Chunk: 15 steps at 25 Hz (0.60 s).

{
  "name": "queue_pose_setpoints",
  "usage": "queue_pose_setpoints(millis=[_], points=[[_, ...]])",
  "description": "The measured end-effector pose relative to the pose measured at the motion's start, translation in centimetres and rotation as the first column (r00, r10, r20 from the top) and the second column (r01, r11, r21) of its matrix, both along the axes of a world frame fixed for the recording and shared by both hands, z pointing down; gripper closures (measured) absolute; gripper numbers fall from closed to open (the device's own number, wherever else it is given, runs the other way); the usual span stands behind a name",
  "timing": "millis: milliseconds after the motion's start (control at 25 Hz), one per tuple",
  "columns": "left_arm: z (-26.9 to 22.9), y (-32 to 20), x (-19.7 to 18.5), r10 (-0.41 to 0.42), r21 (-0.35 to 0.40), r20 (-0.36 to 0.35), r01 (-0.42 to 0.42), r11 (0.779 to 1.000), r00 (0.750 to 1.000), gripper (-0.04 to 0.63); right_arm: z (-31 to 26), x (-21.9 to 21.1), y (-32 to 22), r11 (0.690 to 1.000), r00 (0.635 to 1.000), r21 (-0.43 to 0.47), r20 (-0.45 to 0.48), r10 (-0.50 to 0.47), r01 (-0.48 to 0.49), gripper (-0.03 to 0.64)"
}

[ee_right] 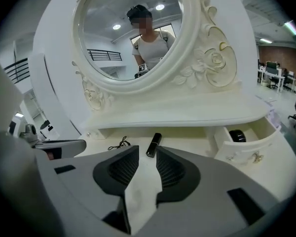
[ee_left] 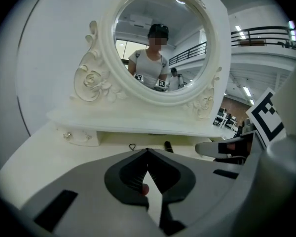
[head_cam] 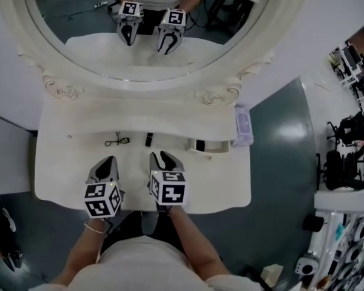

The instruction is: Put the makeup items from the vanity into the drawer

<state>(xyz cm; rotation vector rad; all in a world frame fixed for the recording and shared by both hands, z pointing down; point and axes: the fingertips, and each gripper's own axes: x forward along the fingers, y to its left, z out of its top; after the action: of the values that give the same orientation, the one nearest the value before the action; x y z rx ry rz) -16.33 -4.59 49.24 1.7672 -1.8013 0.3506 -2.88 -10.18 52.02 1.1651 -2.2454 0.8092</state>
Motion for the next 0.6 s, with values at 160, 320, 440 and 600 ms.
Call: queue_pose_setpoints(millis=[160,320,440,600], points=[[1.3,0.9,-3.7,-0.064,-0.036,0.01,0.064,0.997,0.998,0.592,1.9,-1.5,-1.0,0.999,1.0,-0.033,-0.013,0.003,-0.004,0.512],[2.6,1.1,-6.1,-0.087,-0.049,0.005,0.087,0.995,0.996,0.592,3.9,-2.5,-2.2,0.999,0.999,-0.05,-0.033,0.019,-0.02,0.504],[3.7,1.1,-7.3,-0.085,-0.062,0.0,0.085,0.994,0.996,0.592,5.1,-3.0,-2.8,0.998,0.998,-0.056,-0.052,0.036,-0.039,0.487],[5.2,1.0,-8.3,-0.085,-0.085,-0.012,0.084,0.993,0.996,0.592,6.5,-3.8,-3.6,0.996,0.996,-0.069,-0.08,0.051,-0.056,0.468]])
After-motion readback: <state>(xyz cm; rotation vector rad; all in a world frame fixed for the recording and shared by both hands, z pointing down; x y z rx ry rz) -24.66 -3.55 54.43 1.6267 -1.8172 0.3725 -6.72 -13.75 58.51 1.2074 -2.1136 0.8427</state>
